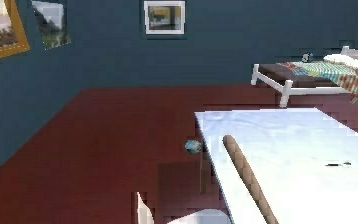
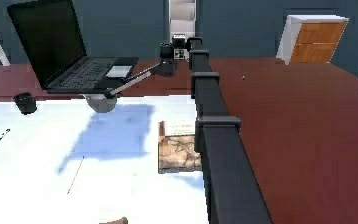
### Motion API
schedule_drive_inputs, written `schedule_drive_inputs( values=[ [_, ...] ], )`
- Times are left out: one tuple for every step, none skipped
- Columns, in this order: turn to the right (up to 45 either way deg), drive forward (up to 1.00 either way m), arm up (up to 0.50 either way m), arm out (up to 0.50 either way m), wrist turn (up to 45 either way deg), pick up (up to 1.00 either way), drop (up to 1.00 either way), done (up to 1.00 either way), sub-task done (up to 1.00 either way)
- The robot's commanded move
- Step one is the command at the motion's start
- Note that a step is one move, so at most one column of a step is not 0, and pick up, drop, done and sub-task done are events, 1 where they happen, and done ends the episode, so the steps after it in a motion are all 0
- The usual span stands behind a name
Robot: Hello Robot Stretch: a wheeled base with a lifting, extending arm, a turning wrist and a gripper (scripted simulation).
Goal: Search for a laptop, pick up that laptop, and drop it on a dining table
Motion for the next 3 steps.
schedule_drive_inputs(
  values=[
    [0.0,0.0,0.0,0.0,-18.0,0.0,0.0,0.0,0.0],
    [0.0,0.0,-0.3,0.0,0.0,0.0,0.0,0.0,0.0],
    [0.0,0.0,0.0,0.0,0.0,0.0,1.0,0.0,0.0]
  ],
)
